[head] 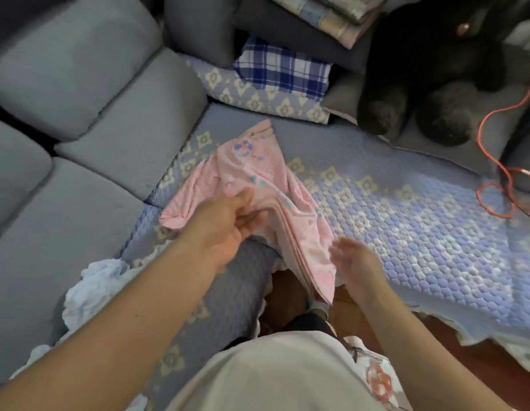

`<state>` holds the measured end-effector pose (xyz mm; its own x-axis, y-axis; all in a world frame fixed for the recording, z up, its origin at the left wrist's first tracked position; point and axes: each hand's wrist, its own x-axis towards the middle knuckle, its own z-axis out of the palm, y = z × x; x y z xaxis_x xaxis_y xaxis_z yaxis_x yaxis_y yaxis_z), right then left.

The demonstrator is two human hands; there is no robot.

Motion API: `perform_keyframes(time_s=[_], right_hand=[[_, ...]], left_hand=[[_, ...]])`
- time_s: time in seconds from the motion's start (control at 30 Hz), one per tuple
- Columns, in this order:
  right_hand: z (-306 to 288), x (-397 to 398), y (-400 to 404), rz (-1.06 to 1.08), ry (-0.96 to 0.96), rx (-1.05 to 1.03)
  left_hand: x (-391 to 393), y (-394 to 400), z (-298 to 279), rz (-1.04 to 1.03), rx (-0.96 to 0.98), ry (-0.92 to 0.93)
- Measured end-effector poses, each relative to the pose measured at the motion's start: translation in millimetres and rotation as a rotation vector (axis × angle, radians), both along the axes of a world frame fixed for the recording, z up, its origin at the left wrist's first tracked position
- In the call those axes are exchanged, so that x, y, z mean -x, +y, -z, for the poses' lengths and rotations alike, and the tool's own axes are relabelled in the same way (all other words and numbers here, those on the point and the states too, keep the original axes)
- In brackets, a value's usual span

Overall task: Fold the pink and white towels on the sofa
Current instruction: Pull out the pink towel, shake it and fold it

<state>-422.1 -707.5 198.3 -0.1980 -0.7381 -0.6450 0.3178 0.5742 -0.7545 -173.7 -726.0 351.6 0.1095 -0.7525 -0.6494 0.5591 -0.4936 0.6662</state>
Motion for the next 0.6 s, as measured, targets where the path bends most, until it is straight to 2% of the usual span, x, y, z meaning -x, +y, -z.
perform_keyframes(time_s=[0.07, 0.13, 0.2, 0.27, 0.4, 0.6], right_hand=[[36.4, 6.6, 27.1, -0.176, 0.355, -0.140], [71.6, 5.4, 52.6, -0.307, 0.491, -0.253], [93.0, 2.0, 64.0, -0.336, 0.555, -0.304], [105.8, -4.0, 60.5, -0.402, 0.574, -0.297], [105.5, -34.9, 38.7, -0.675, 0.595, -0.247], [54.5, -92.7, -7.1, -0.634, 0.481, -0.058]], left_hand=[[-0.5, -16.2, -28.9, -0.046, 0.084, 0.060], [2.2, -31.4, -56.2, -0.095, 0.149, 0.101], [5.2, -43.8, -78.5, -0.118, 0.189, 0.112], [9.1, -53.9, -97.0, -0.107, 0.227, 0.110], [25.1, -72.9, -127.0, -0.099, 0.270, 0.097], [50.4, -91.1, -161.4, -0.056, 0.351, 0.065]])
